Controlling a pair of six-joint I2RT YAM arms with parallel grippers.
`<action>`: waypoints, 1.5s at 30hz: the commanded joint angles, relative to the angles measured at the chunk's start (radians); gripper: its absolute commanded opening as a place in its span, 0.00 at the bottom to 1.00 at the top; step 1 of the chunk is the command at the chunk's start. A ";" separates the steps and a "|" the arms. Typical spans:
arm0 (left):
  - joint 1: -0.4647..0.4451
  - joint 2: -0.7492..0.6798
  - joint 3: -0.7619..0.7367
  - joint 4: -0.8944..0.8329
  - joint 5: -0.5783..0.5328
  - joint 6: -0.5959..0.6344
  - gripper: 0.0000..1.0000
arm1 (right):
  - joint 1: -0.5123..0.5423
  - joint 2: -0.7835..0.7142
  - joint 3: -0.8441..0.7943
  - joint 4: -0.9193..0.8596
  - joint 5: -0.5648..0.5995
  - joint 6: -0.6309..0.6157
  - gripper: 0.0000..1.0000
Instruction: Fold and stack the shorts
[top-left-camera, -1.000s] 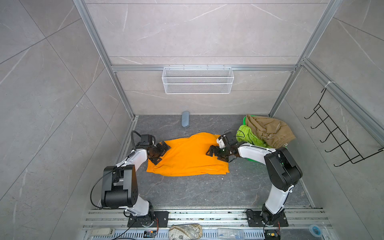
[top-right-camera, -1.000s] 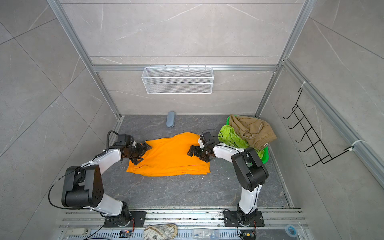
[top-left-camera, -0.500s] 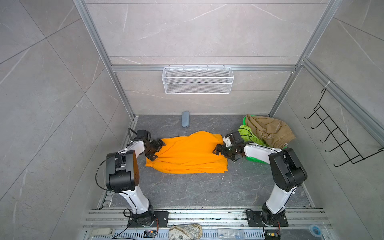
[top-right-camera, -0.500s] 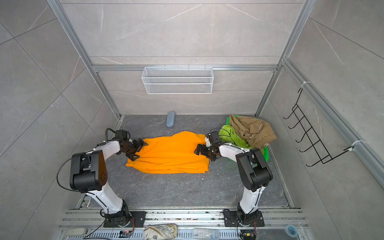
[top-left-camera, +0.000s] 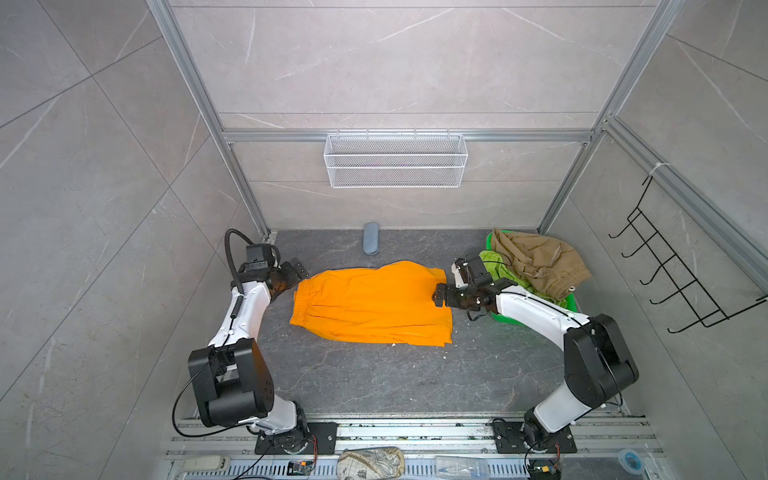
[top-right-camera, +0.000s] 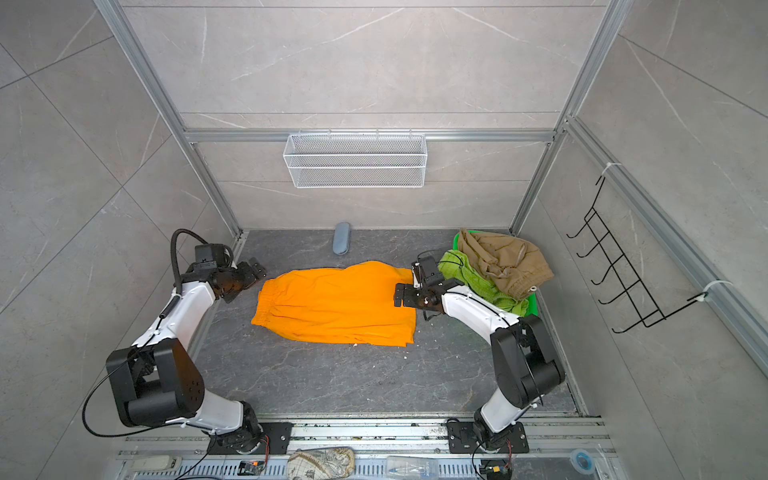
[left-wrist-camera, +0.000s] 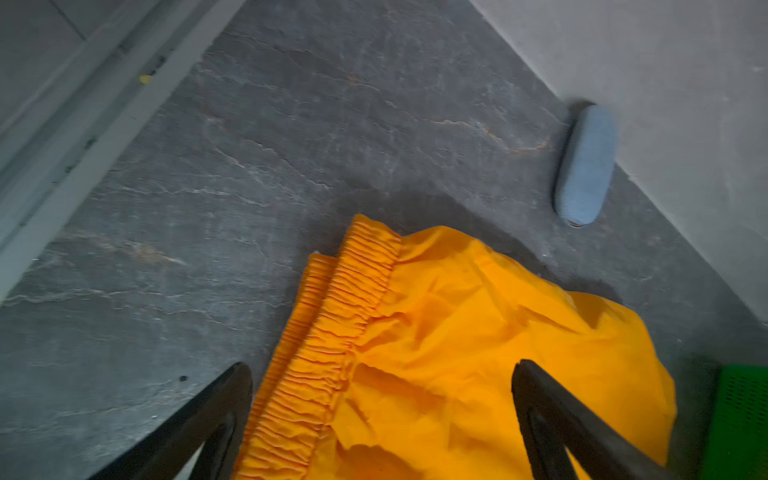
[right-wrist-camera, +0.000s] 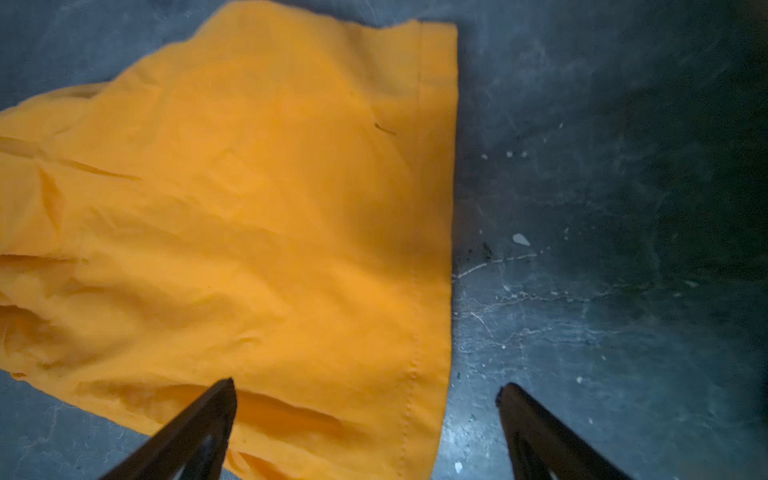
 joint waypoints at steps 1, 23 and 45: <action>0.023 0.093 0.013 -0.081 0.017 0.085 0.99 | 0.069 -0.094 0.021 -0.035 0.240 -0.072 0.99; 0.023 0.342 0.057 -0.094 0.057 0.161 0.99 | 0.134 -0.344 -0.053 0.067 0.526 -0.181 0.99; -0.047 0.334 0.076 -0.101 0.114 0.175 0.06 | 0.132 -0.347 -0.030 -0.006 0.407 -0.012 0.99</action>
